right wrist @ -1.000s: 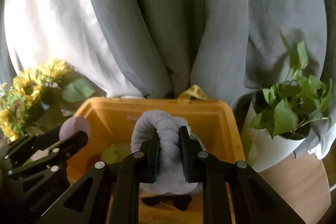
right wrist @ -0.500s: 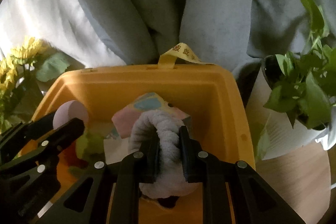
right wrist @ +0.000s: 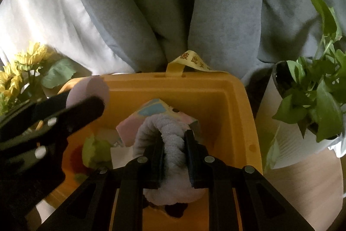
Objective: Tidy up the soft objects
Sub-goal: 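Open both tools to drop the sponge and towel into the crate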
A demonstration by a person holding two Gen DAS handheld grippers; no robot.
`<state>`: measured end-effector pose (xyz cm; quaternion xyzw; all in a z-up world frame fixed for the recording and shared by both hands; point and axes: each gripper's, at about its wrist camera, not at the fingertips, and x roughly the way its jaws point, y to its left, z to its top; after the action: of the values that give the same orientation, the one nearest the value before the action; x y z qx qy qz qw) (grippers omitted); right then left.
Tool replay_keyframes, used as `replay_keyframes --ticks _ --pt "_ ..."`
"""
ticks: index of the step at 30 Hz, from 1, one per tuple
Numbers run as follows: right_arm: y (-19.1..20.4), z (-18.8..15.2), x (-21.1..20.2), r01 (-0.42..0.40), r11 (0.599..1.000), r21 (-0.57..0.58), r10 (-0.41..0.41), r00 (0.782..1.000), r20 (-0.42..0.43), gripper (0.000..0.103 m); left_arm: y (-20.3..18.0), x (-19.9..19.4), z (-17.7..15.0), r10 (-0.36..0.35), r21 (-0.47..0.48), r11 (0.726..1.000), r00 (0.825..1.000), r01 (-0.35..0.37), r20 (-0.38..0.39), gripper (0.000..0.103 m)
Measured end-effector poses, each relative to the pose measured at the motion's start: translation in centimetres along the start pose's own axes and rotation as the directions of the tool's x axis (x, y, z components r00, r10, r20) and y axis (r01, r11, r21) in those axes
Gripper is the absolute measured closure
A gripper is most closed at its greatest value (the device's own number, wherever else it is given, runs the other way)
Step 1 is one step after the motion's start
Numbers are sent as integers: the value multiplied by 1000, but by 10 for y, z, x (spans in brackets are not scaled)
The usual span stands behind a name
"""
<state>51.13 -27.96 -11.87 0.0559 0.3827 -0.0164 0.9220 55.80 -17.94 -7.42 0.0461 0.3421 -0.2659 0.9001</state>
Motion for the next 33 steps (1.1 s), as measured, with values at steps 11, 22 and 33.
replay_keyframes --ticks 11,22,33 --pt "-5 3 -11 9 1000 12 -9 1000 26 42 -9 27 7 -93 20 995 990 95 -104 46" --pt "-12 2 -34 39 998 38 -42 998 56 33 -9 -6 12 15 2 1000 1000 -15 -22 35" --pt "-5 -8 -85 72 996 44 -77 990 122 33 -11 -74 -7 171 -50 984 984 -169 44 32"
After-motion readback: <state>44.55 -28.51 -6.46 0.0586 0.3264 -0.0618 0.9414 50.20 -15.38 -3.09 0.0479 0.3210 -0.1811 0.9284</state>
